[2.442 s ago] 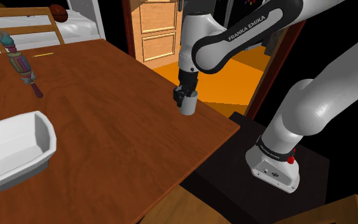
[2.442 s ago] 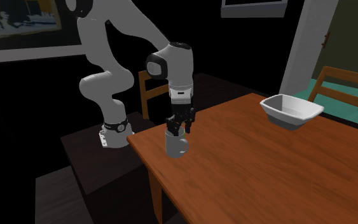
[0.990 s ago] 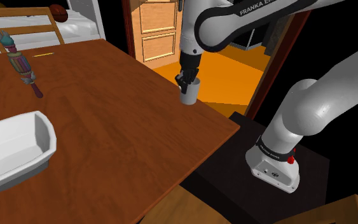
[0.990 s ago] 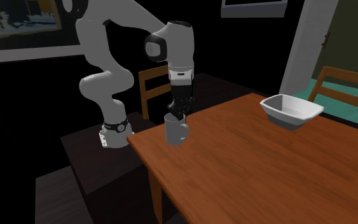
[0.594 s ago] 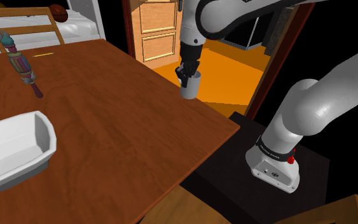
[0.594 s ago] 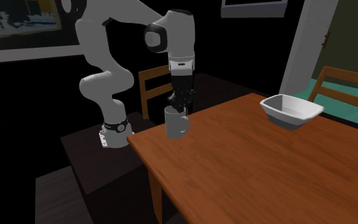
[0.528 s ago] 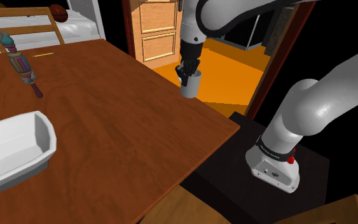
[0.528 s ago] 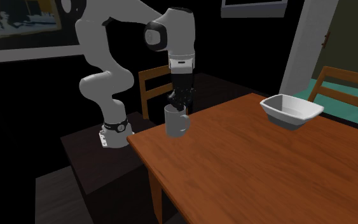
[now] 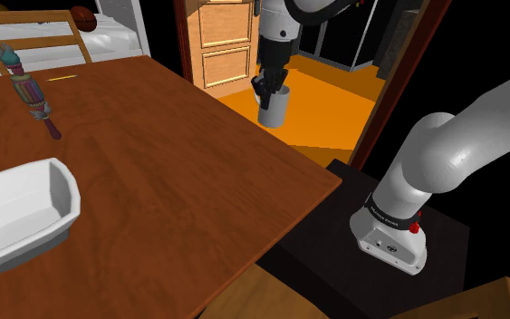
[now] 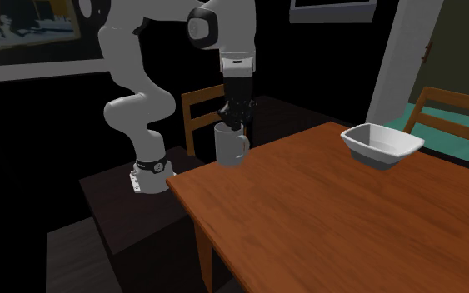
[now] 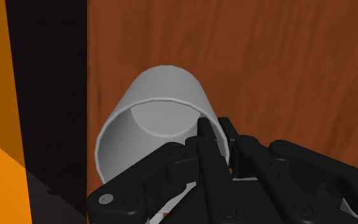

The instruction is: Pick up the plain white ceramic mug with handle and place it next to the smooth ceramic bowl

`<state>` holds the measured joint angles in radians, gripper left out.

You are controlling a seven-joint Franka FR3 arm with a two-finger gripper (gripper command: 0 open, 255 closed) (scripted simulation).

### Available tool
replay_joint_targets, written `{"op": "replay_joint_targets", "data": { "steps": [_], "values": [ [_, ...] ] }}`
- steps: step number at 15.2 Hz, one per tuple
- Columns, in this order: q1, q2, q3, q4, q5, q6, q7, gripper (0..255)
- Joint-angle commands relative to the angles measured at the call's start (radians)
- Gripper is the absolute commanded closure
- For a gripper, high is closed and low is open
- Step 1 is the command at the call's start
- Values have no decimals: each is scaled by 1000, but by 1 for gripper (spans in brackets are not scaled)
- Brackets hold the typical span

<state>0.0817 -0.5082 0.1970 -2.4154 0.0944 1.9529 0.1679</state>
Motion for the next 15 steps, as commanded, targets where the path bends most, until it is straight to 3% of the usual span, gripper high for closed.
{"op": "replay_joint_targets", "data": {
  "steps": [1, 6, 15],
  "values": [
    [-1, -5, -3, 23, -1, -28, -1, 255],
    [-2, -11, -7, 74, -4, -85, -1, 255],
    [26, 272, 139, 337, -29, -61, 195, 255]
  ]
}}
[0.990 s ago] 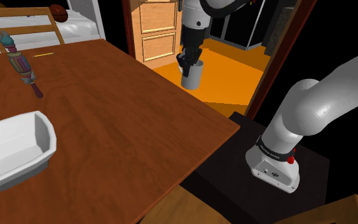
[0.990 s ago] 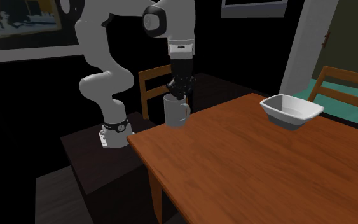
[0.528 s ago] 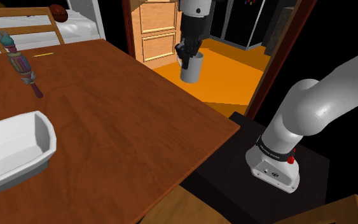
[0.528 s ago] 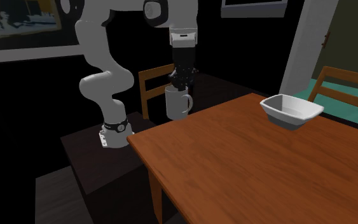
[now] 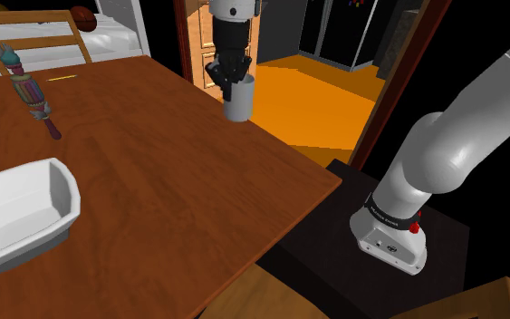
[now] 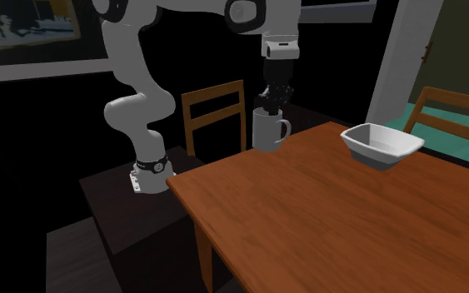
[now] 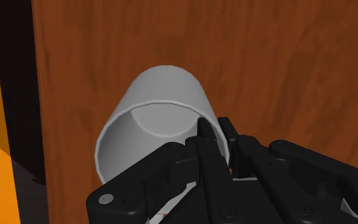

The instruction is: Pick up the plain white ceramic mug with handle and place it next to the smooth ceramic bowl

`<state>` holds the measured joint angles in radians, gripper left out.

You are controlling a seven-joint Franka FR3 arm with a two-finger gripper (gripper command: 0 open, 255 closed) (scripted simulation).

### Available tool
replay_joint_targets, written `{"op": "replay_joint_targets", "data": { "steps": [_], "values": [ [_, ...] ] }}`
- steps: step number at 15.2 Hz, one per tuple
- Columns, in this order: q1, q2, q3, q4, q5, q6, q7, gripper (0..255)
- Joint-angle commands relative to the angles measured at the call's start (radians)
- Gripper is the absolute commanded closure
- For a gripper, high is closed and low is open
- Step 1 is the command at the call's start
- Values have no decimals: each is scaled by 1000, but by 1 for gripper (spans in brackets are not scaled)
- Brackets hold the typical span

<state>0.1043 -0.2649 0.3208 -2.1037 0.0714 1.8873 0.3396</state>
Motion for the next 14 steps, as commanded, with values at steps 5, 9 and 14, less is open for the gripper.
{"op": "replay_joint_targets", "data": {
  "steps": [5, 9, 14],
  "values": [
    [28, 209, 83, 213, -68, -13, 141, 255],
    [69, 368, 121, 393, -139, -50, 234, 255],
    [156, 590, 142, 672, -241, -133, 334, 255]
  ]
}}
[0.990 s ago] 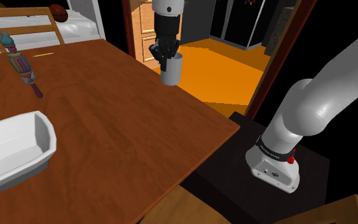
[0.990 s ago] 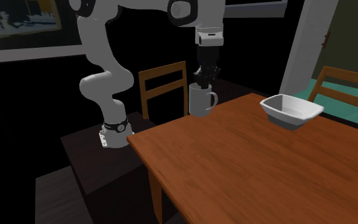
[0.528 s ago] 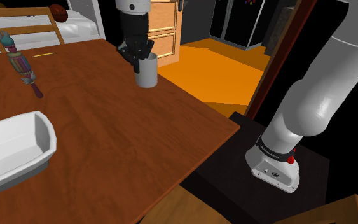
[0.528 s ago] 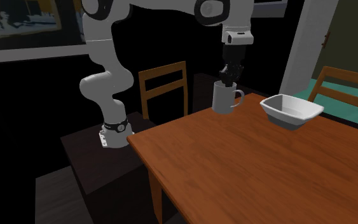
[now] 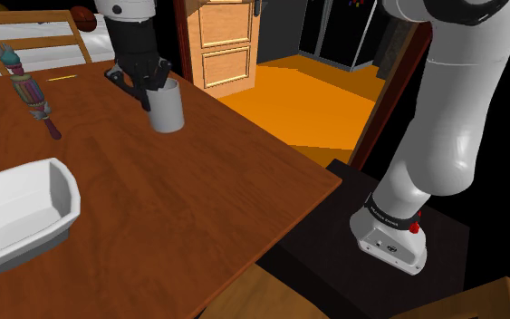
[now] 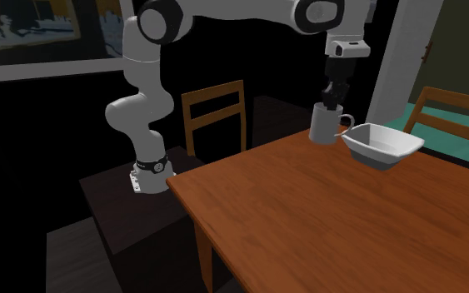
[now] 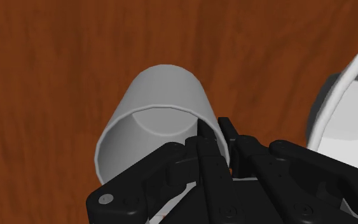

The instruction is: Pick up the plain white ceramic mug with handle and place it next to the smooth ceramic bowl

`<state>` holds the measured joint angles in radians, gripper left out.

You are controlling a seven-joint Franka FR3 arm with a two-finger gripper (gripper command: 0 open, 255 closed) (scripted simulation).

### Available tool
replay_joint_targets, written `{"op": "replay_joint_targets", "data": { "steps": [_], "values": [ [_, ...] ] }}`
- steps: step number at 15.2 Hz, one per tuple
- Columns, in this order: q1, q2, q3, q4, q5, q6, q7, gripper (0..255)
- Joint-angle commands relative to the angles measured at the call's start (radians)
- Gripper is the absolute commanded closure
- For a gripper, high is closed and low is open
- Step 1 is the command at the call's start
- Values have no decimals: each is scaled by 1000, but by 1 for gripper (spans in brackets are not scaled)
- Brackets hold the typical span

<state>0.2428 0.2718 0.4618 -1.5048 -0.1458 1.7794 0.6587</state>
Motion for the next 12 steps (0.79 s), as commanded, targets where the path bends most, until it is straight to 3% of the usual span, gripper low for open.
{"op": "replay_joint_targets", "data": {
  "steps": [1, 5, 12],
  "values": [
    [42, 101, 1, 140, -44, -49, 31, 255],
    [166, 330, -14, 489, -128, -181, 73, 255],
    [141, 305, -15, 351, -120, -70, 82, 255]
  ]
}}
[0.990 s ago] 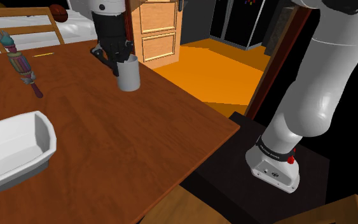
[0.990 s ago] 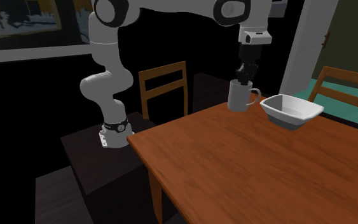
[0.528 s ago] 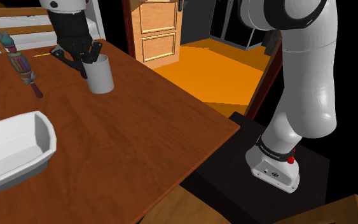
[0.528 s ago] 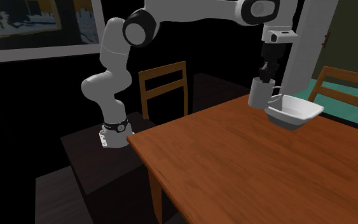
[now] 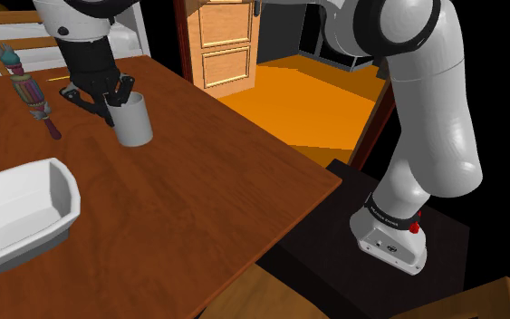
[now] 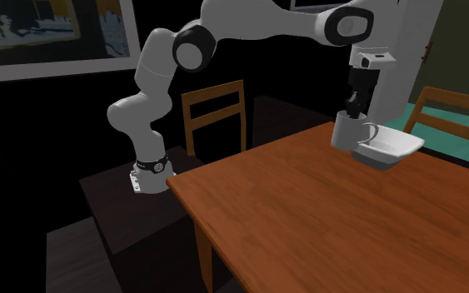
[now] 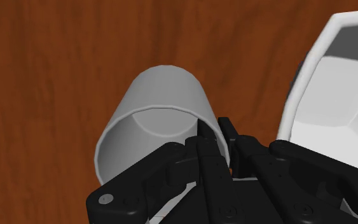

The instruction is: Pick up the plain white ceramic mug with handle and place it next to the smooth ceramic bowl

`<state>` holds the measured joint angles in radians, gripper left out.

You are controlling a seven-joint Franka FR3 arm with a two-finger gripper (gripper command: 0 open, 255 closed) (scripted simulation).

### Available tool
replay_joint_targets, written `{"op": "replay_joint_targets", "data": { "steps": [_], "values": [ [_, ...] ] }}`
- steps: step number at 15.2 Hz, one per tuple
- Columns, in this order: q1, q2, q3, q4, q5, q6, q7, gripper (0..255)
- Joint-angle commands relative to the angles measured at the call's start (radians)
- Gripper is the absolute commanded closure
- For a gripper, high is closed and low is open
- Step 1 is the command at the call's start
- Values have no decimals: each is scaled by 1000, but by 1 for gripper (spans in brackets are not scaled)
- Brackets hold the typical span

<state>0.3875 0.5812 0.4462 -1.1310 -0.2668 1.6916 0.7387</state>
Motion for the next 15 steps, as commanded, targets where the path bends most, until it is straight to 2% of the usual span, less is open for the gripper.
{"op": "replay_joint_targets", "data": {
  "steps": [1, 15],
  "values": [
    [-7, -6, 0, -39, 1, 33, 3, 255],
    [-30, 3, -7, -215, -10, 214, 23, 255]
  ]
}}
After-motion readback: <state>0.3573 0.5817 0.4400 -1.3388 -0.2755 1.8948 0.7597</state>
